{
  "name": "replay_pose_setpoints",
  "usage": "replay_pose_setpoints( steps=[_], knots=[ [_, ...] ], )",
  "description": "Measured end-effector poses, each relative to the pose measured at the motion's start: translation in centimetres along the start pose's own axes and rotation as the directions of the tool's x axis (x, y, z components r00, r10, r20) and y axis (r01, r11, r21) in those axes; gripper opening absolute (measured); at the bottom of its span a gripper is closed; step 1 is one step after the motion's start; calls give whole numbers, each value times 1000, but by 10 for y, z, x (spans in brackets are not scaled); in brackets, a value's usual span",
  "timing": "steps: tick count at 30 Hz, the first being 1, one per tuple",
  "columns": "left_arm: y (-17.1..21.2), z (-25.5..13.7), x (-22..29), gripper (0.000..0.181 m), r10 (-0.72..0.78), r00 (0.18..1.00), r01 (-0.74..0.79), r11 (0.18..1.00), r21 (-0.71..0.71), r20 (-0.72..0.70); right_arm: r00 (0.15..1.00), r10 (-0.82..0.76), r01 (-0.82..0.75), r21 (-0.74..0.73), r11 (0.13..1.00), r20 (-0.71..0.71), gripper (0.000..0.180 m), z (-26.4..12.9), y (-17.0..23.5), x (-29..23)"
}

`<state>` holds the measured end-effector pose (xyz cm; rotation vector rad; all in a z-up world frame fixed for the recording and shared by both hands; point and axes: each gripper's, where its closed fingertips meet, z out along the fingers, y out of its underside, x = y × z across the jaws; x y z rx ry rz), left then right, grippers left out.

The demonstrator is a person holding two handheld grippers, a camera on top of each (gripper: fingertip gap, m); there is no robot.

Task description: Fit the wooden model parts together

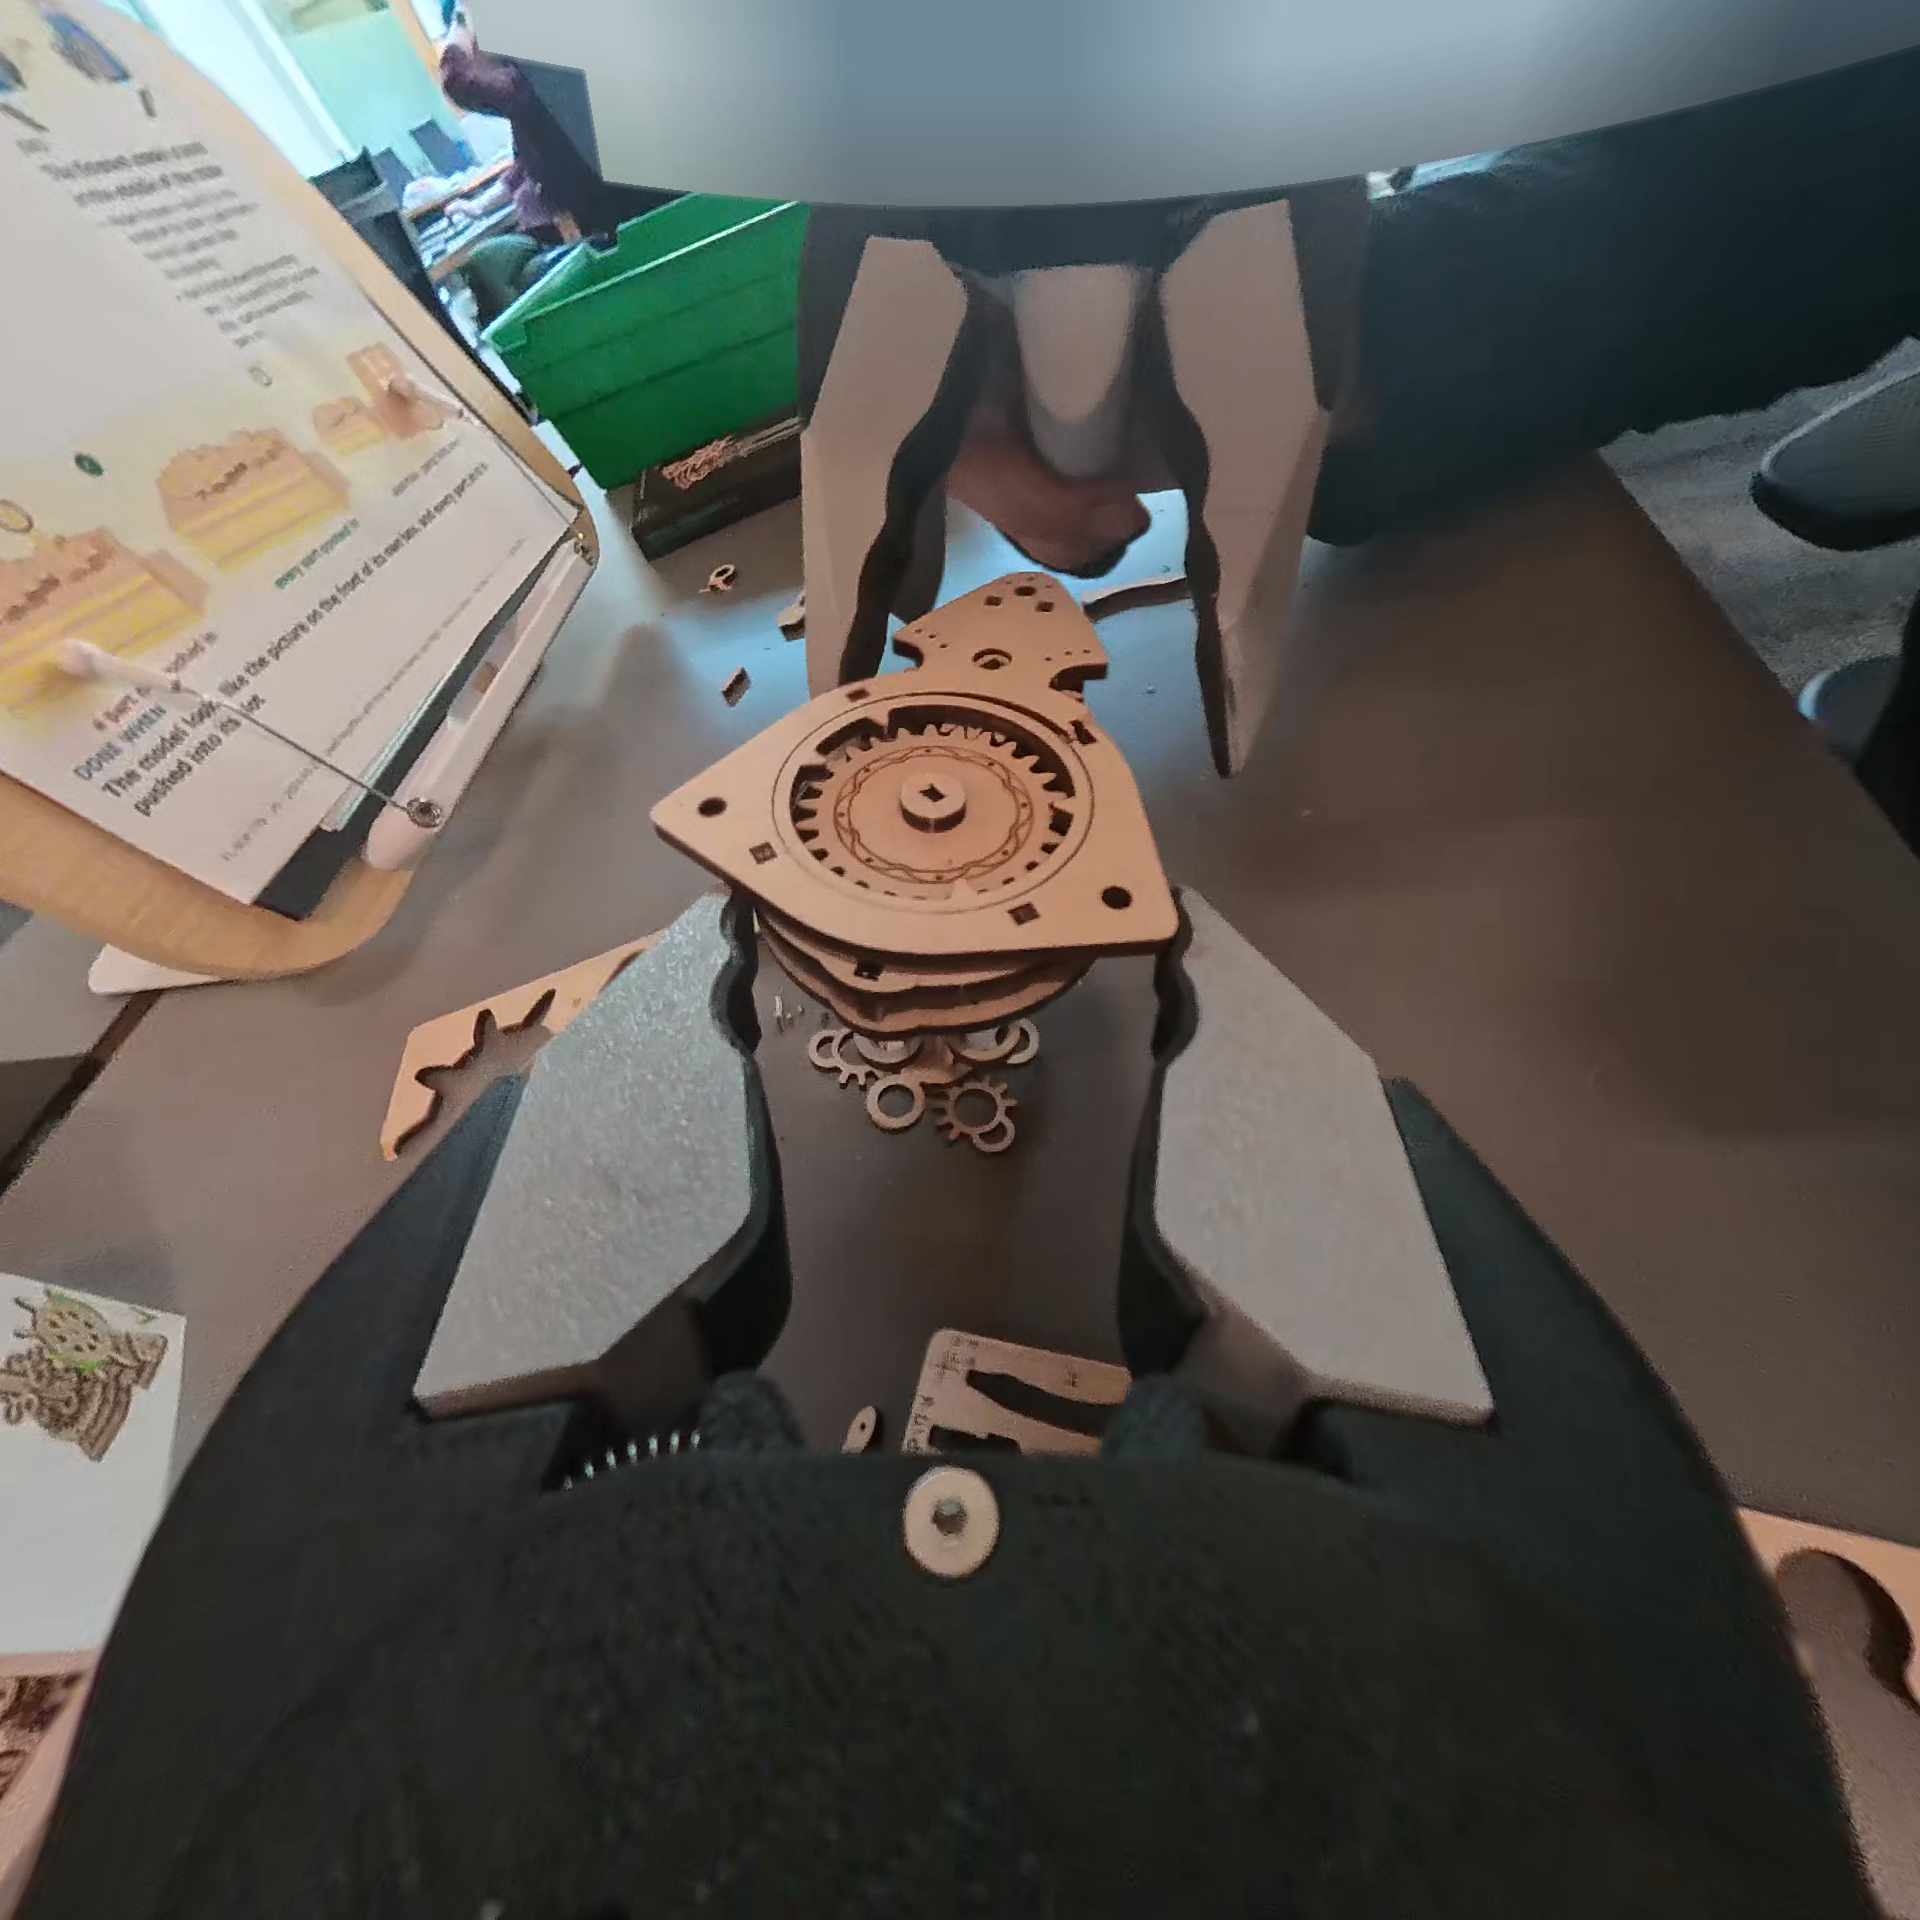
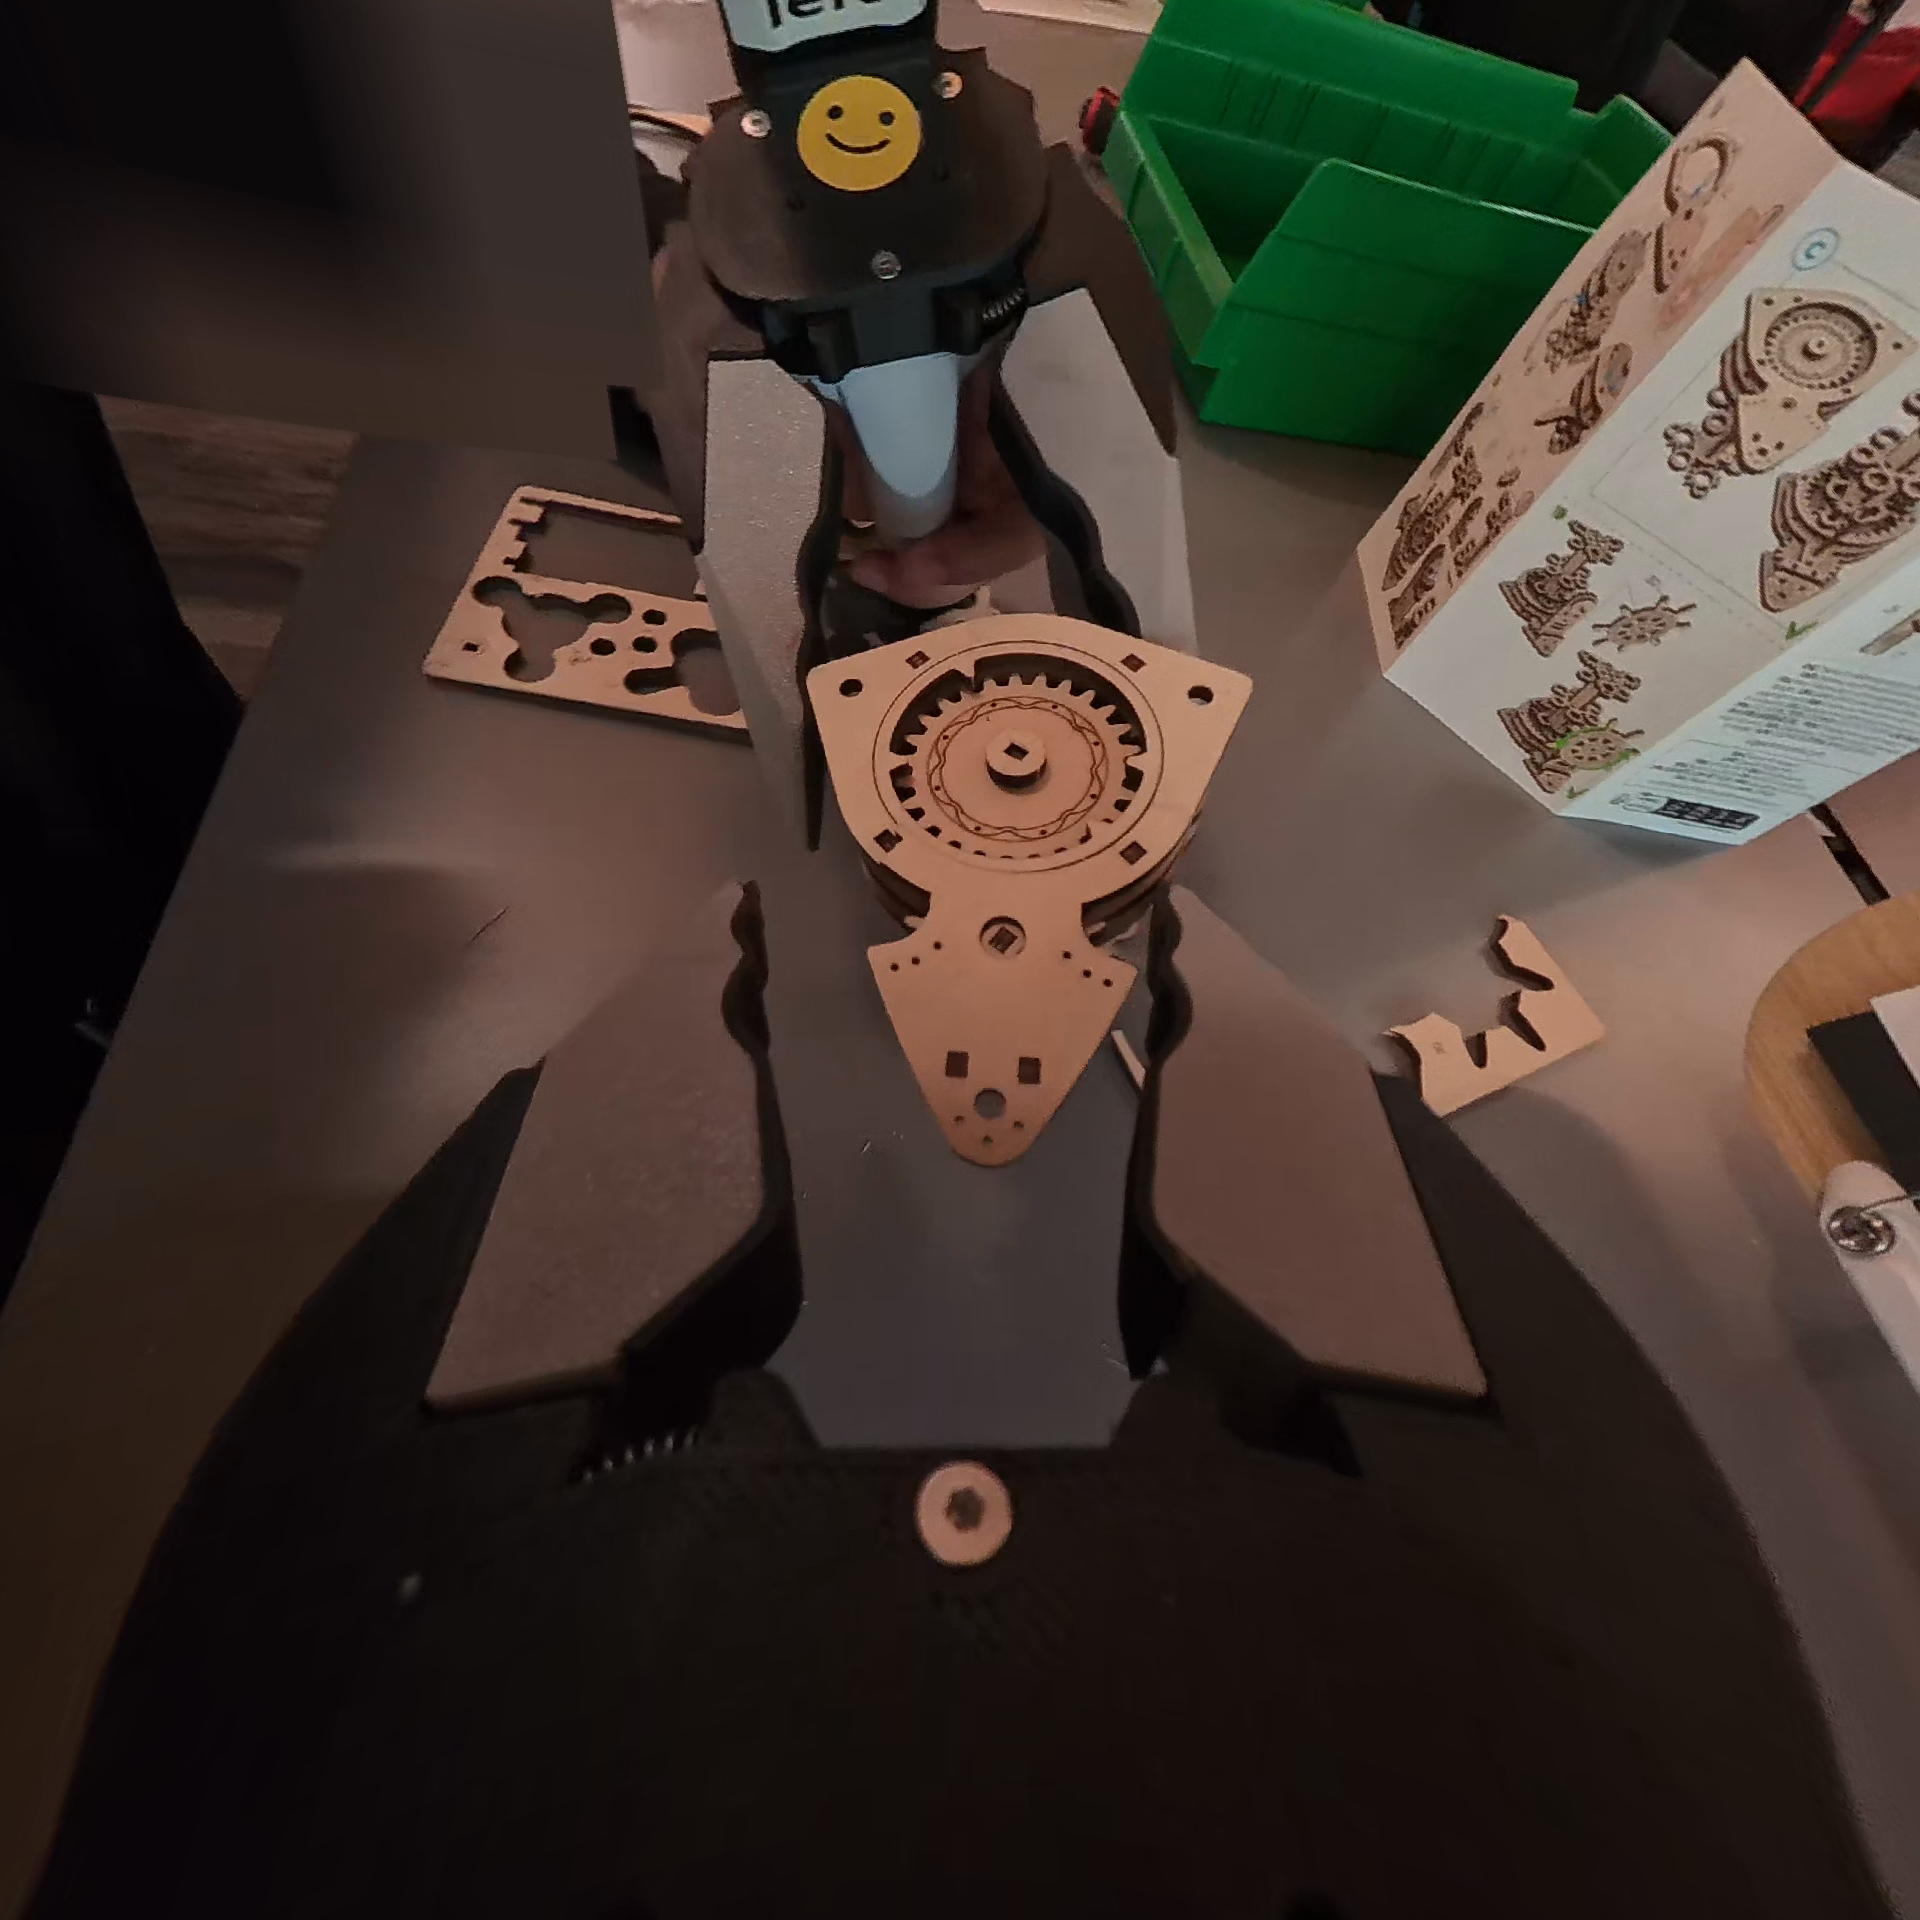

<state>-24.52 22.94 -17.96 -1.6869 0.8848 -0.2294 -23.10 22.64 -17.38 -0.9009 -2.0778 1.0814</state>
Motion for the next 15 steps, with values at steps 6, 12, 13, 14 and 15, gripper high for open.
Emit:
replay_pose_setpoints(
  steps=[6,12,13,14,15],
  knots=[
    [-8,3,6,75,-84,996,85,996,34,-34,998,64,-64,72,995,10,80,-8,-15,5],
    [-10,6,15,75,-53,997,55,998,35,-48,1000,31,-31,8,999,-4,73,1,-9,1],
    [-11,5,18,75,-42,997,45,998,42,-64,999,42,-42,8,999,7,76,2,-8,0],
    [-11,4,20,76,-35,996,40,998,49,-82,999,45,-45,4,999,20,75,2,-8,-2],
    [-11,2,21,77,-30,994,35,998,52,-101,999,40,-40,3,999,35,70,2,-8,-5]
  ],
)
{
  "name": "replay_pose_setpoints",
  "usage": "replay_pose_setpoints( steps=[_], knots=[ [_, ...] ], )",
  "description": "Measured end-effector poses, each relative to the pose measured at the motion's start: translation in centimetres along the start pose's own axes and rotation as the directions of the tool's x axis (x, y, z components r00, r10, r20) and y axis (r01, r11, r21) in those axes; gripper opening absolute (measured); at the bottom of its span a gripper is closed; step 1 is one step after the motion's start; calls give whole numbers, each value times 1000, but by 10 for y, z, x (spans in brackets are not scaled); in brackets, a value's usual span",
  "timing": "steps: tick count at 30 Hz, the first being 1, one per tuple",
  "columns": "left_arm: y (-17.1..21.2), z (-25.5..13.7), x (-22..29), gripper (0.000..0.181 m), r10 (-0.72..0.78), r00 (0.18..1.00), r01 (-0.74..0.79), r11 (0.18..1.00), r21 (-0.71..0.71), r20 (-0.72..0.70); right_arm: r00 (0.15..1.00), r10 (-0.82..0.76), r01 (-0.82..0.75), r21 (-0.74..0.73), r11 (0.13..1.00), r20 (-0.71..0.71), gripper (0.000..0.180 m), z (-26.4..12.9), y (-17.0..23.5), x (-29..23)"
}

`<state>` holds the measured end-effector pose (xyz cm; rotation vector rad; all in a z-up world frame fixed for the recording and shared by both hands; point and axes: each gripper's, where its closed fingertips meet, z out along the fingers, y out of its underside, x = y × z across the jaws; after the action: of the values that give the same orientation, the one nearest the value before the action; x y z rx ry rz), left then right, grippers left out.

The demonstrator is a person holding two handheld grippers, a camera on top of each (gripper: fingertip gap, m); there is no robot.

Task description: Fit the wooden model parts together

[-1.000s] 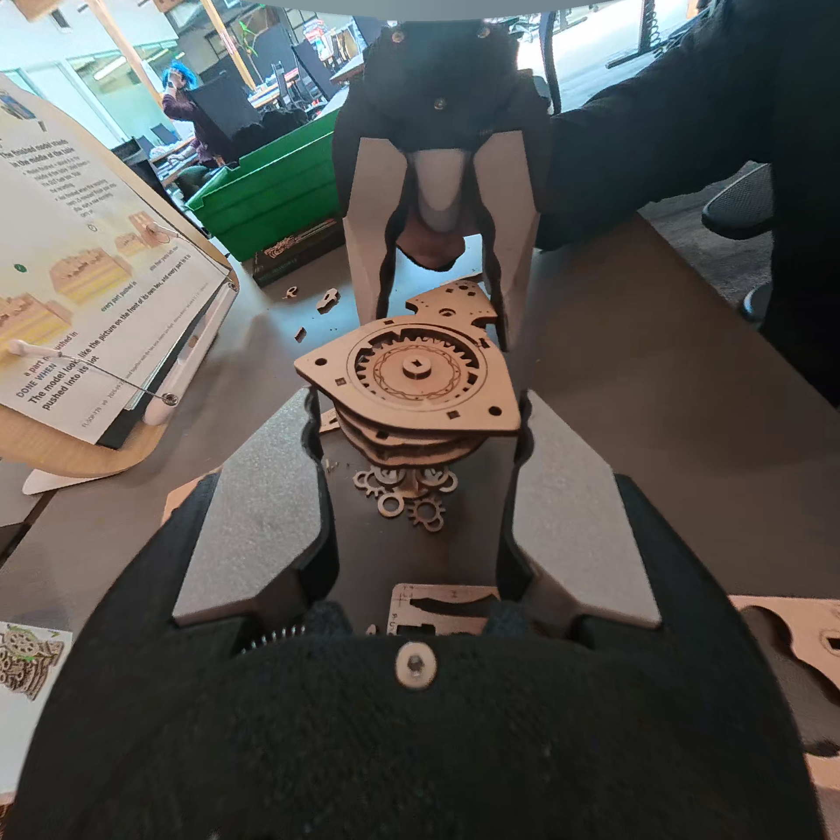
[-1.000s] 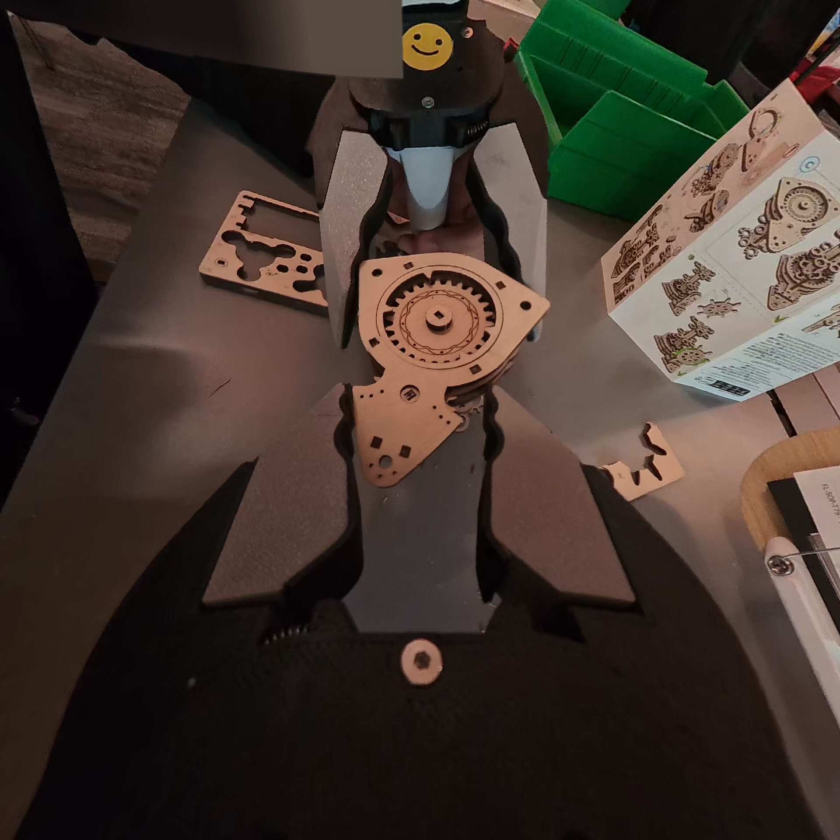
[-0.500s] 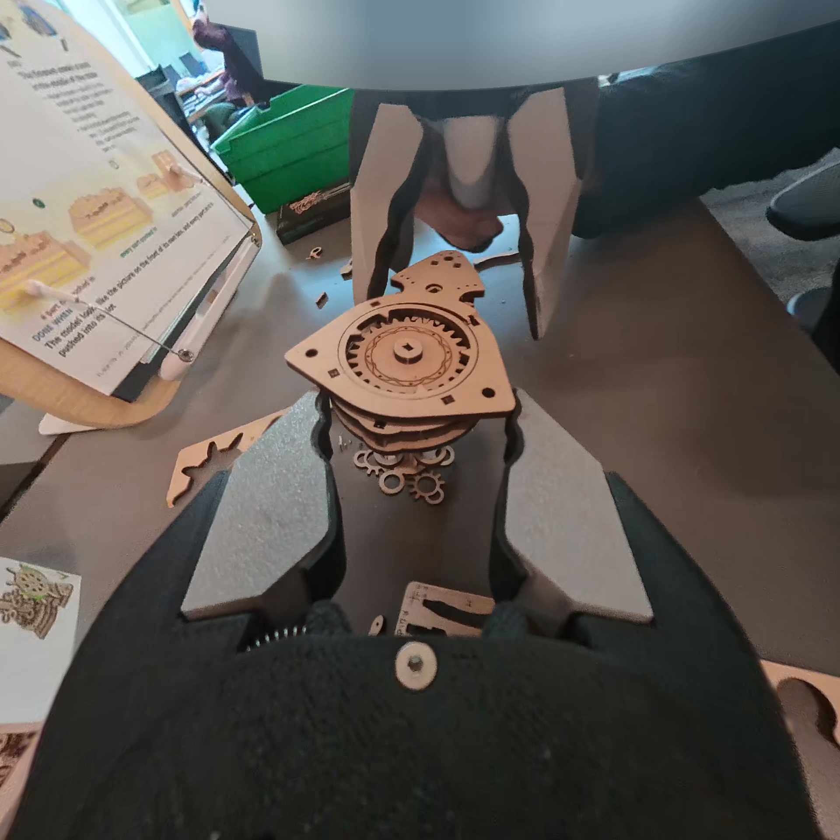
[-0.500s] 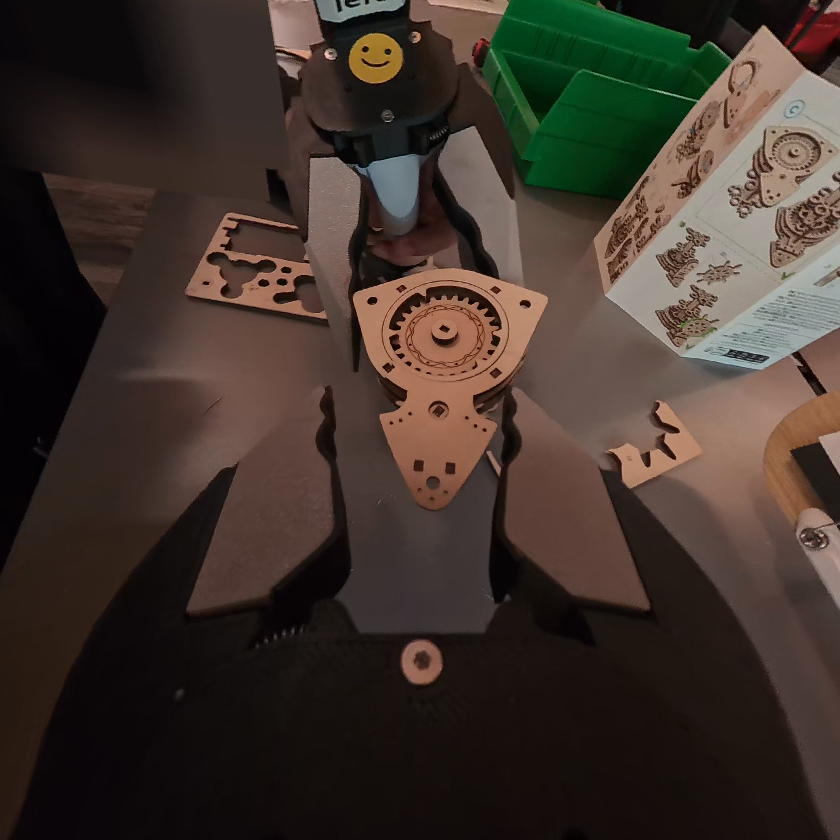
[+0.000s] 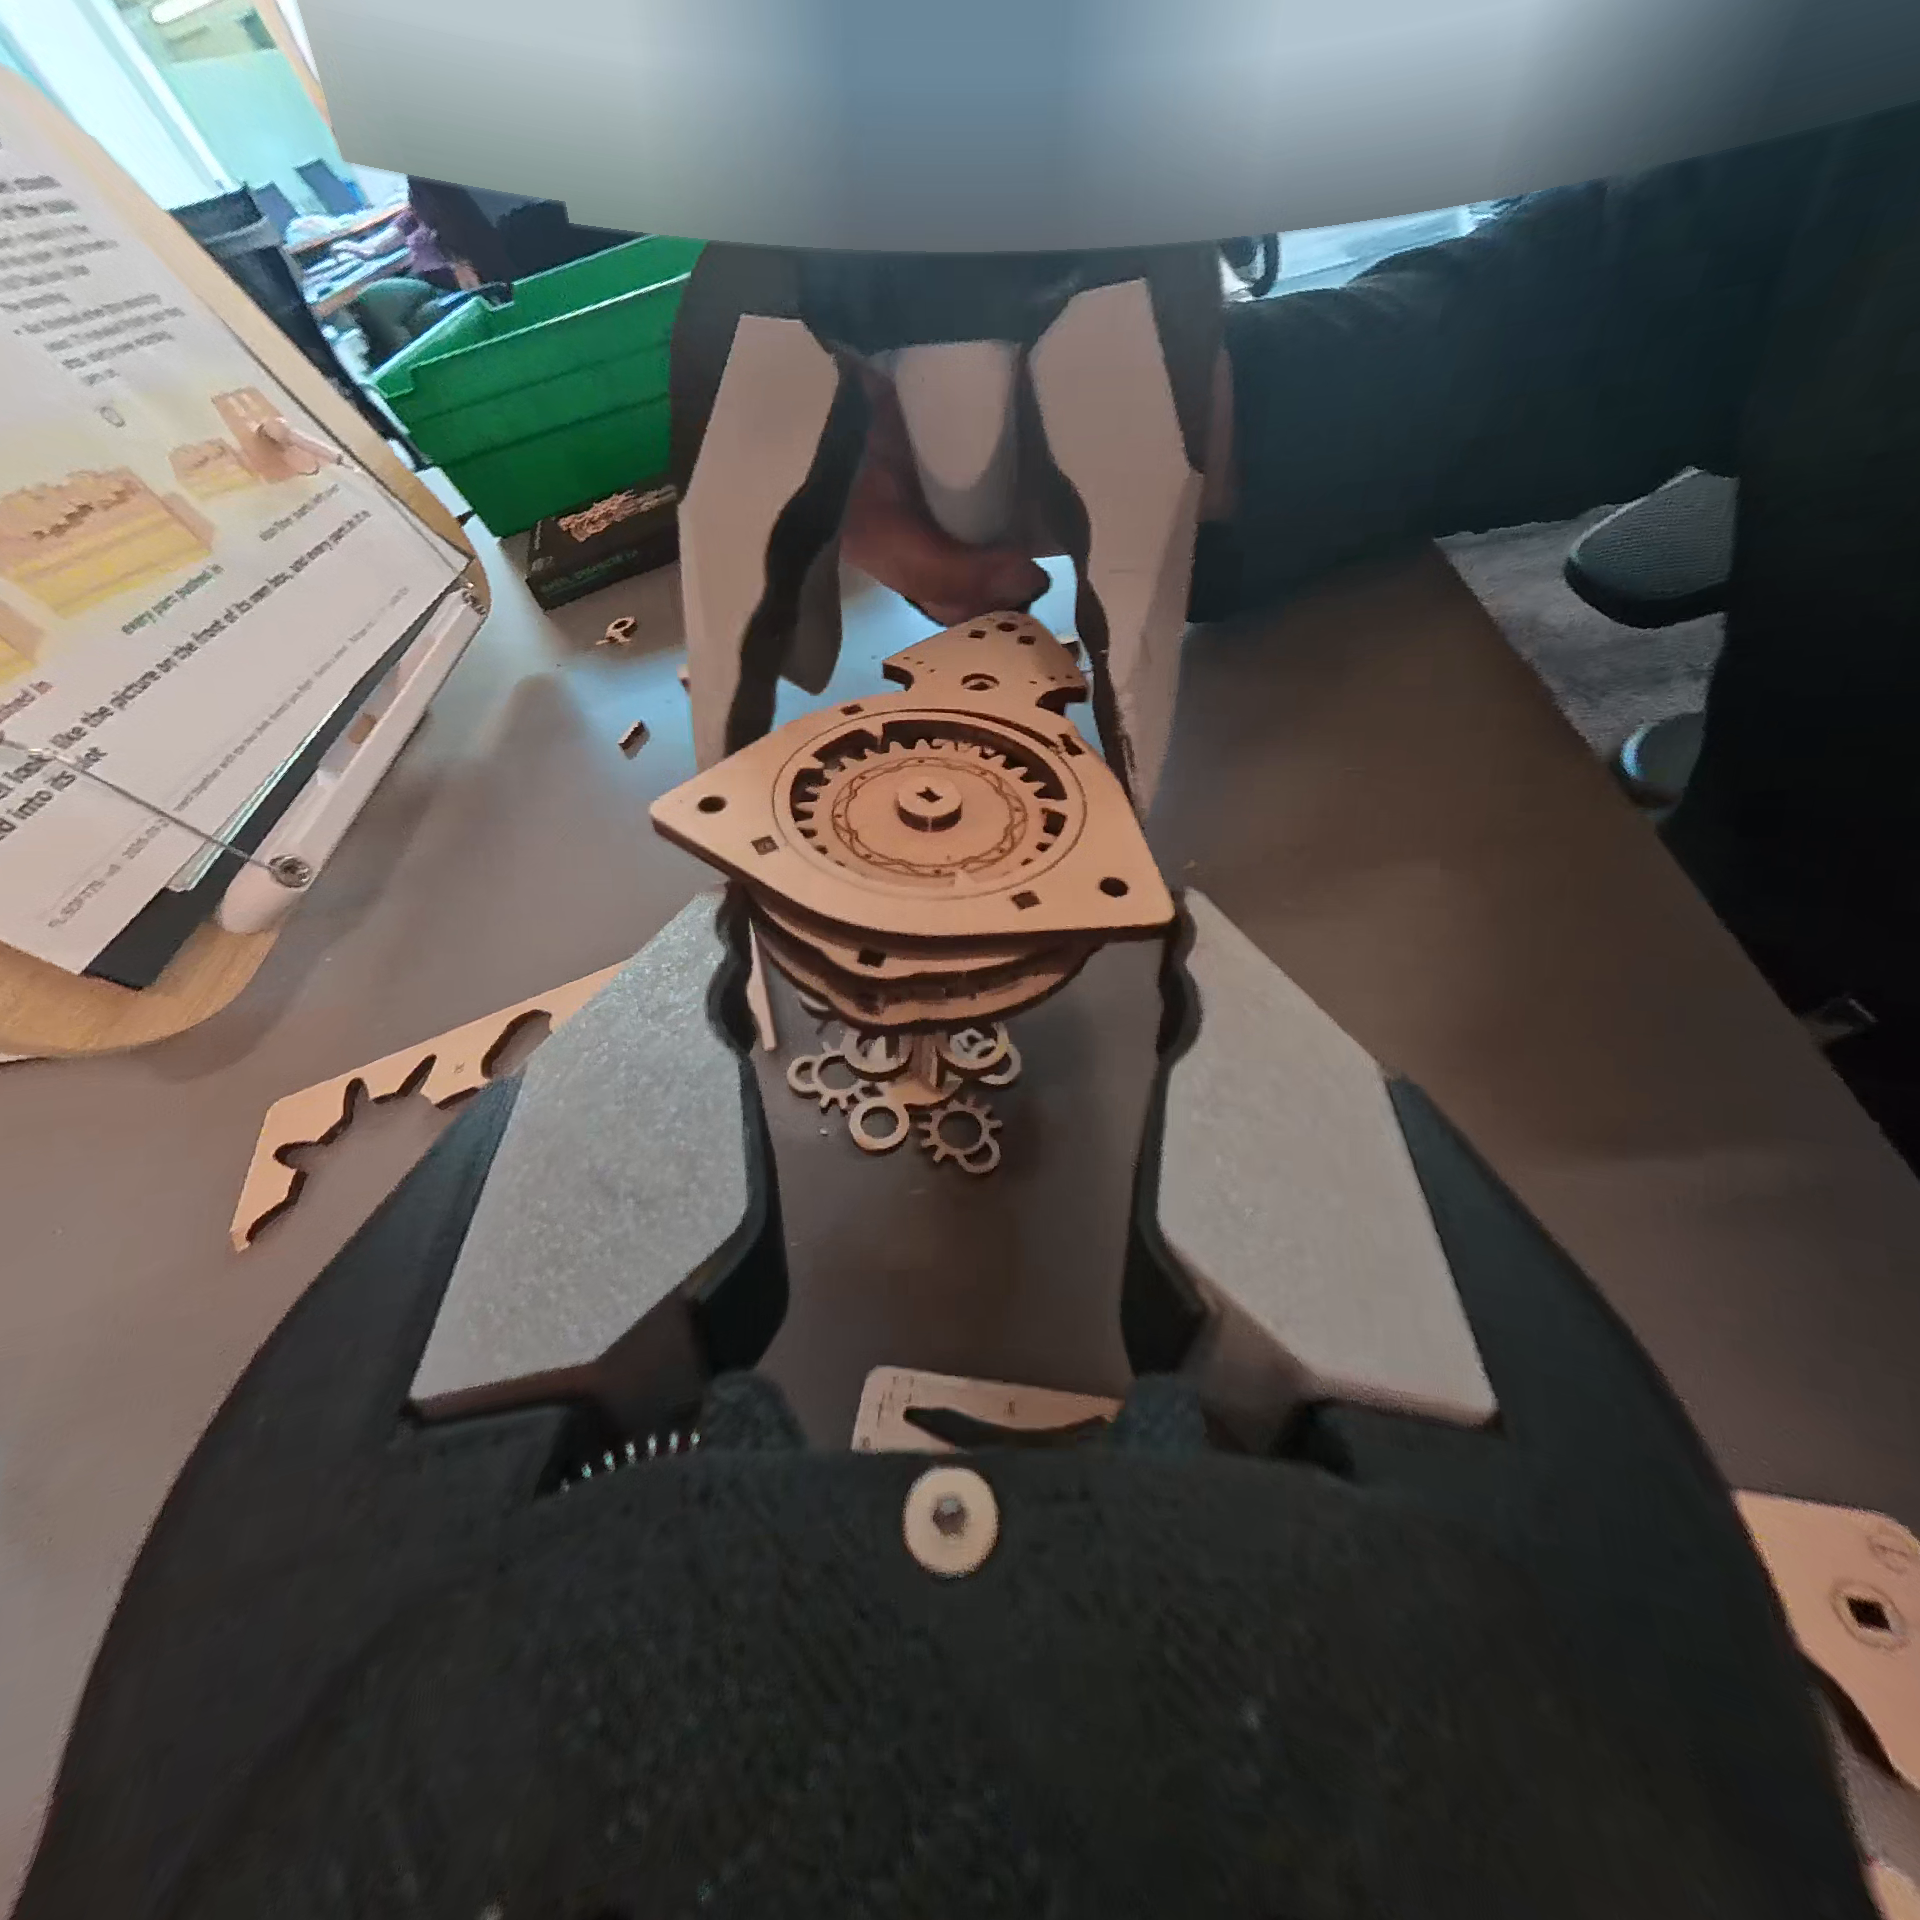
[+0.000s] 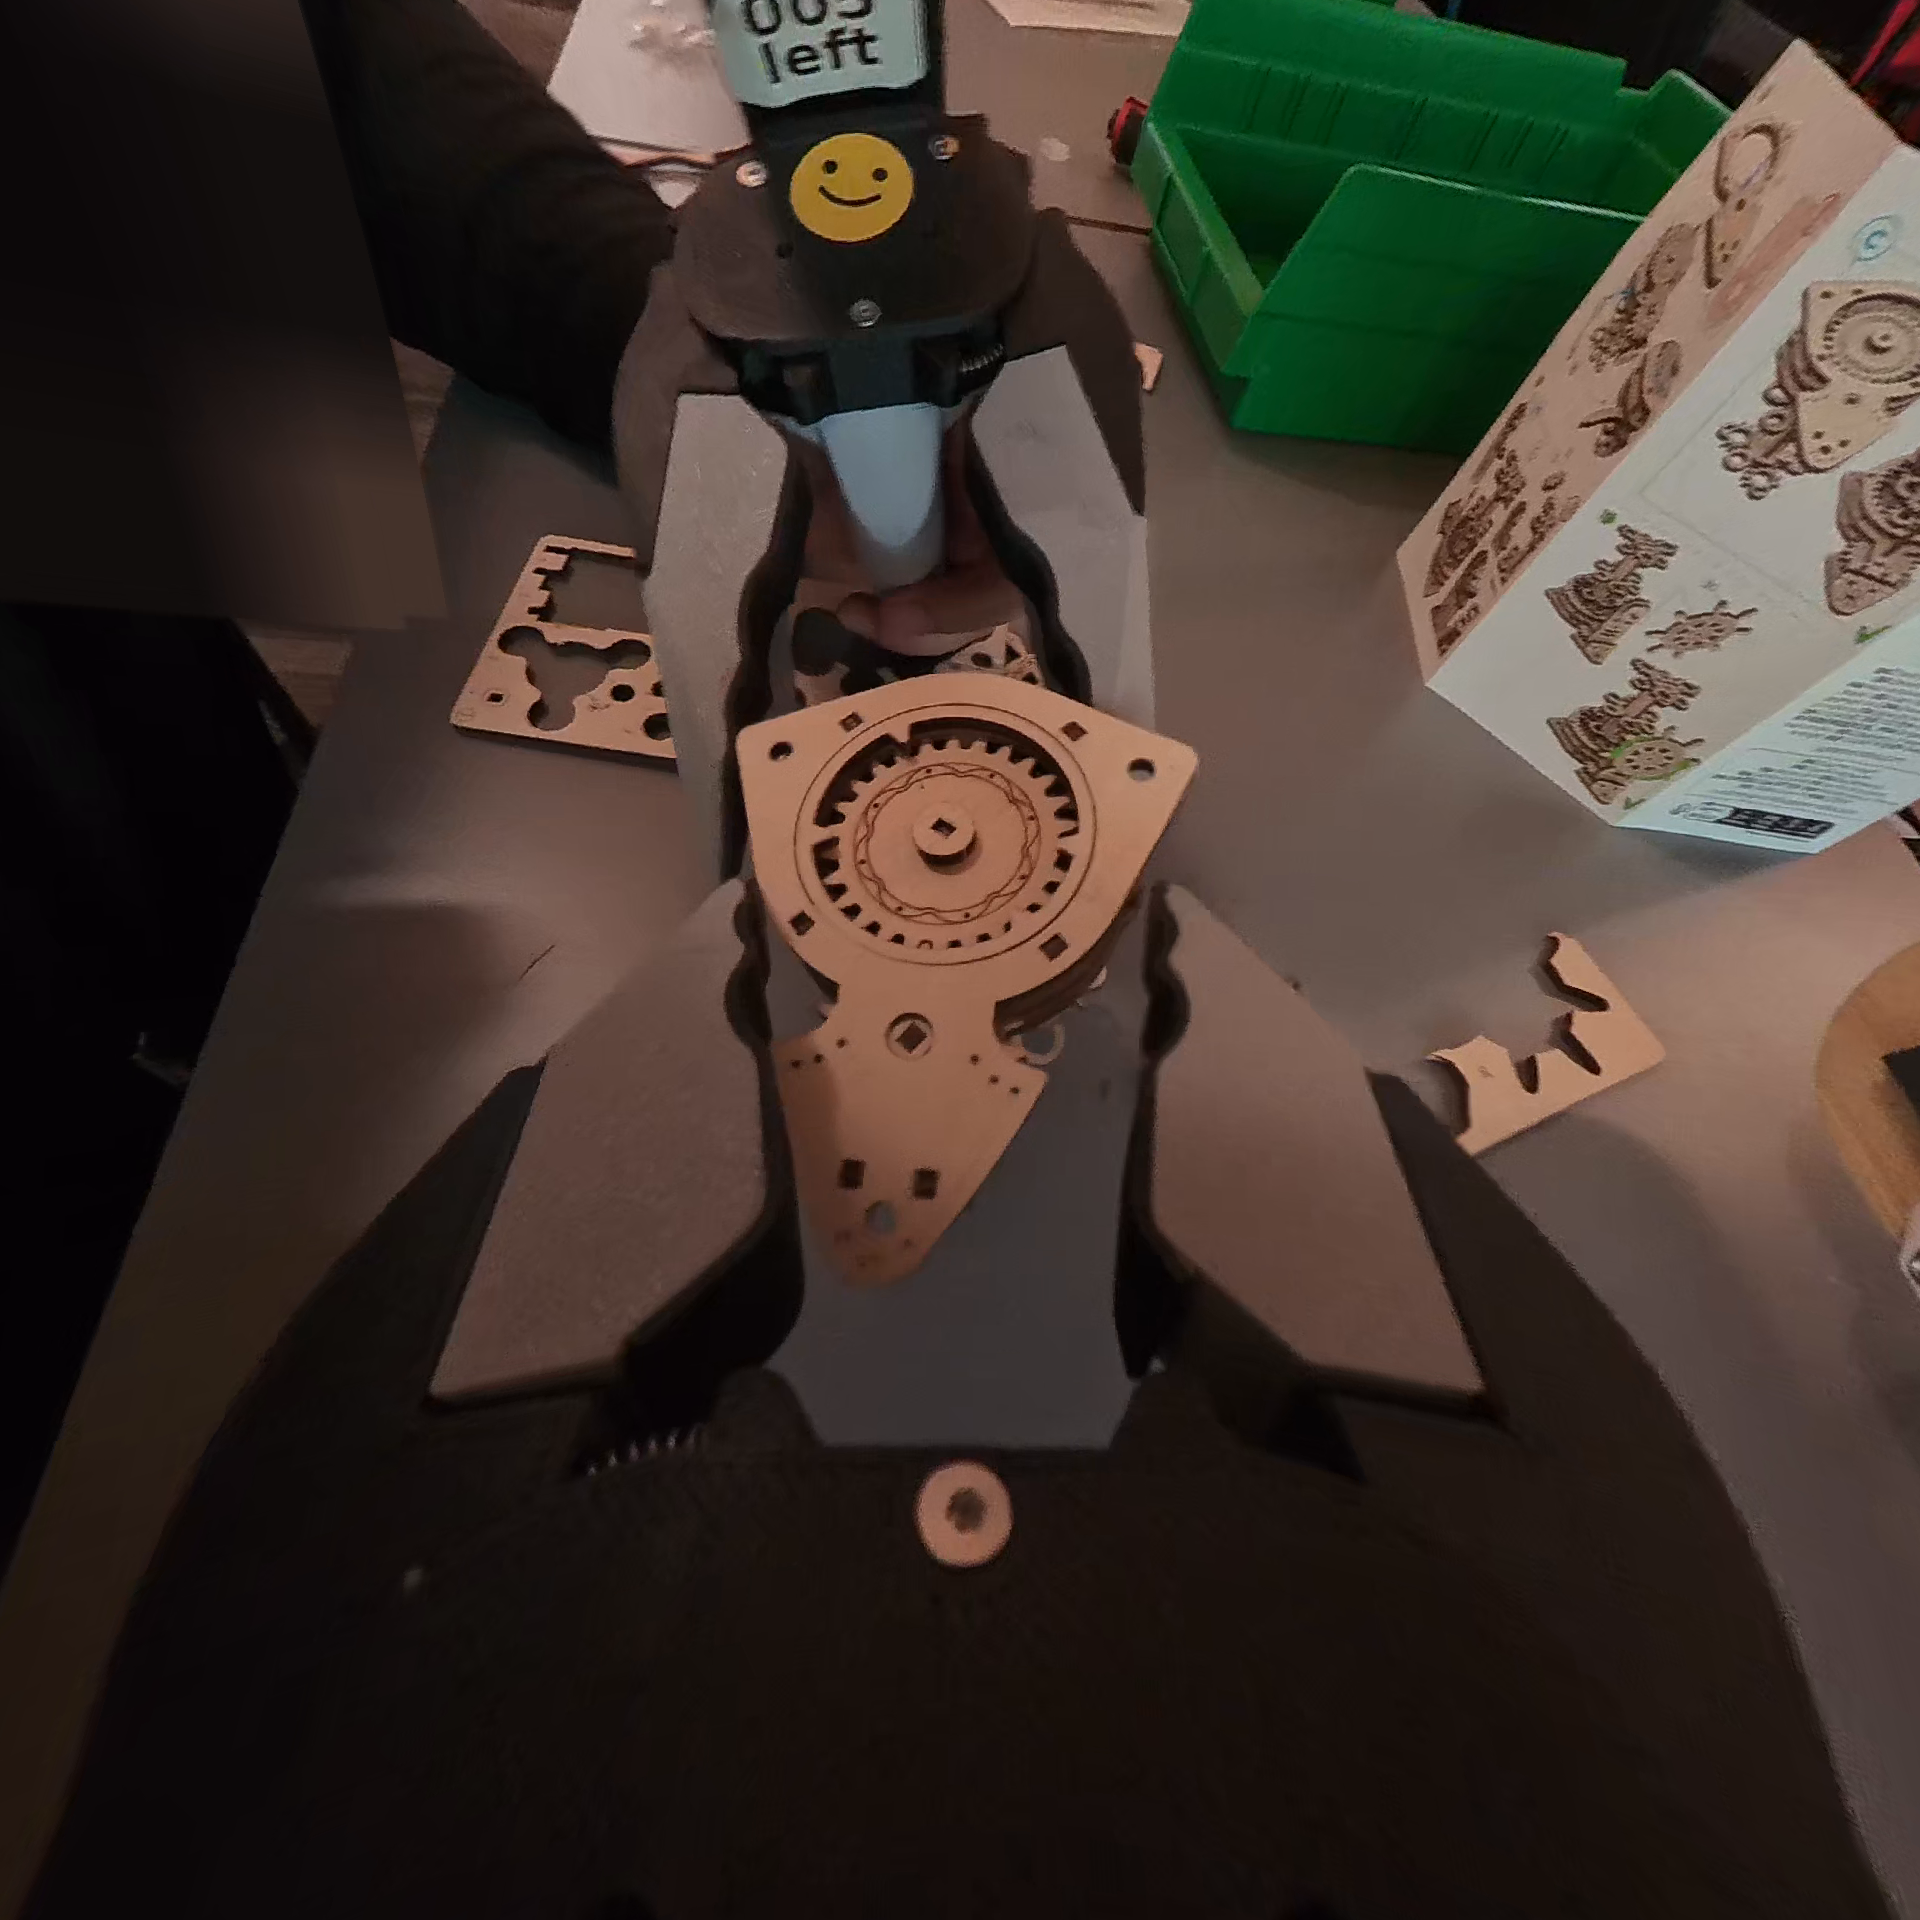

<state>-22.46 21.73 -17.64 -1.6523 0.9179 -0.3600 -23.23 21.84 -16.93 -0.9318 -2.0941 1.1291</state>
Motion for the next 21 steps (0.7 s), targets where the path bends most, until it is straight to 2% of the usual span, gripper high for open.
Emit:
replay_pose_setpoints(
  steps=[7,12,18,21],
  knots=[
    [0,-11,2,75,-43,995,46,999,29,-92,1000,-2,3,-3,1000,25,62,-3,2,-2],
    [8,-13,-11,58,-47,998,47,999,1,-41,1000,14,-13,17,1000,-5,57,-6,0,5],
    [5,-7,-6,58,-46,998,46,999,-3,-33,1000,-20,20,21,1000,3,72,-1,-4,-2],
    [5,-6,-6,58,-64,997,64,998,-10,-31,999,-46,46,5,999,-18,73,3,-3,-1]
  ],
)
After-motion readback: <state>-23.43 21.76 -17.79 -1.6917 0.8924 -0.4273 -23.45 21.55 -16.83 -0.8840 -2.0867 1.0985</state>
